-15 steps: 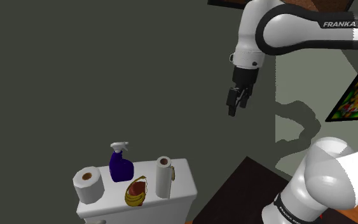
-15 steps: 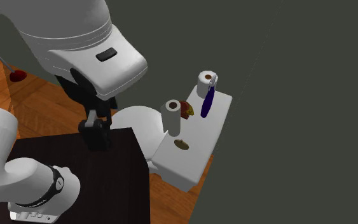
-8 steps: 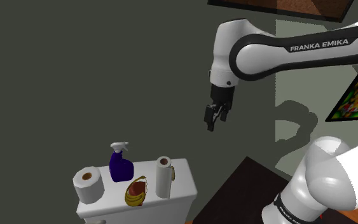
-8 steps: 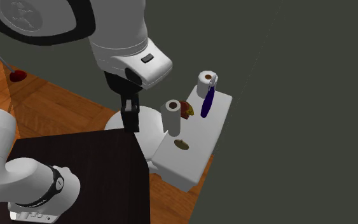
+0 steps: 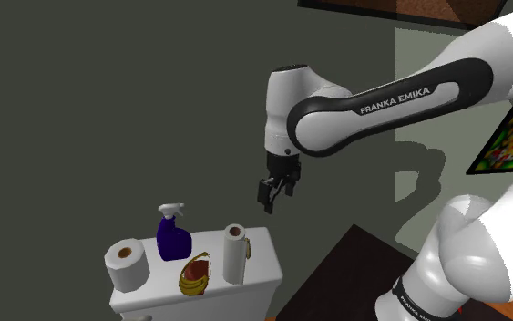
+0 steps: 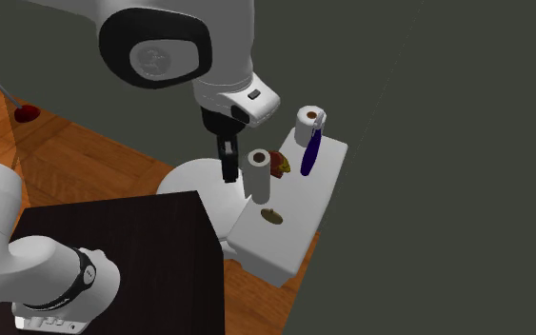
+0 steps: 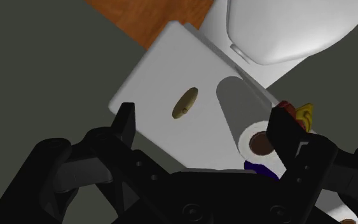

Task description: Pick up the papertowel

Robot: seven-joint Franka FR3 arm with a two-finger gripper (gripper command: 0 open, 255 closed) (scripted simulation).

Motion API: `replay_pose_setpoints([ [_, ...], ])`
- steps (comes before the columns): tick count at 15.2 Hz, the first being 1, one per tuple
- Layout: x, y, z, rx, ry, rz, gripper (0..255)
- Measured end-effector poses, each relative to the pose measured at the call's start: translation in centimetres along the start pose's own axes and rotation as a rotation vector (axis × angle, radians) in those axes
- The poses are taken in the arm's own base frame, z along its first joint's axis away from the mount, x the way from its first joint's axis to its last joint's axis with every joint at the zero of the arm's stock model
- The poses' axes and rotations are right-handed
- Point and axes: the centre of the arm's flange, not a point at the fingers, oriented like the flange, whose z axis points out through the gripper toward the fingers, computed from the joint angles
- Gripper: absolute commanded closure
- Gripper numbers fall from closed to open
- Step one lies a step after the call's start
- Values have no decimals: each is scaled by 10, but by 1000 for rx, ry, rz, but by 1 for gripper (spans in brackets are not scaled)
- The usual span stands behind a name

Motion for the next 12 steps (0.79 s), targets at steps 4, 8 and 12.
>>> replay_pose_setpoints([
  [4, 23, -36, 32, -8, 5, -9, 0],
  [8, 49, -73, 63, -15, 11, -19, 0],
  [12, 55, -88, 87, -17, 12, -22, 0],
])
